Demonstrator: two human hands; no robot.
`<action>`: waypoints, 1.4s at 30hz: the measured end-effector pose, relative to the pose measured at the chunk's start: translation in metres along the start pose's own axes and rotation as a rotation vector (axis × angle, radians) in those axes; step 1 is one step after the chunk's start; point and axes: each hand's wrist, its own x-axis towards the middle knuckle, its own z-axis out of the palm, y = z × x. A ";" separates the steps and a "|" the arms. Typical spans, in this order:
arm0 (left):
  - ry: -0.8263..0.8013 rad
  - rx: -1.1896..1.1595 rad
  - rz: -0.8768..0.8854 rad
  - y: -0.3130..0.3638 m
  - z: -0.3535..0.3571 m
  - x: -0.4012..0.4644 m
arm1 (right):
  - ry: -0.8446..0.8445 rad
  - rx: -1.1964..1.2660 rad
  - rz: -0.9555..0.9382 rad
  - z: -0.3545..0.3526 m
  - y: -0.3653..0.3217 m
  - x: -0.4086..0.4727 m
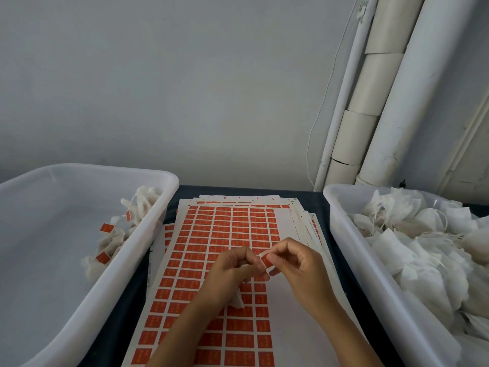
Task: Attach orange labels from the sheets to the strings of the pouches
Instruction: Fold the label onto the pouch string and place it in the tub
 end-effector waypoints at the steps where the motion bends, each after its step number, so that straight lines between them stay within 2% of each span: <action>1: 0.002 0.003 0.003 0.000 0.000 0.000 | 0.009 0.012 0.009 0.001 0.000 0.000; 10: -0.058 0.006 0.051 0.001 -0.001 0.000 | 0.064 -0.014 0.026 0.004 0.003 -0.001; 17: -0.061 0.030 0.045 -0.003 0.002 0.000 | 0.124 -0.093 -0.014 0.009 0.005 -0.002; 21: -0.030 0.071 0.074 -0.002 0.007 -0.001 | 0.101 -0.108 -0.036 0.010 0.004 -0.003; 30: -0.054 -0.081 0.128 0.002 0.002 0.000 | 0.108 0.034 -0.110 0.017 0.001 -0.004; 34: -0.072 -0.074 0.133 -0.002 0.001 0.000 | 0.064 0.097 -0.002 0.014 0.003 -0.002; 38: -0.078 -0.010 0.153 -0.004 0.007 0.000 | -0.037 0.013 0.029 0.016 0.007 -0.003; 42: -0.026 0.063 0.160 -0.005 0.008 0.000 | -0.008 -0.014 0.062 0.018 0.009 -0.002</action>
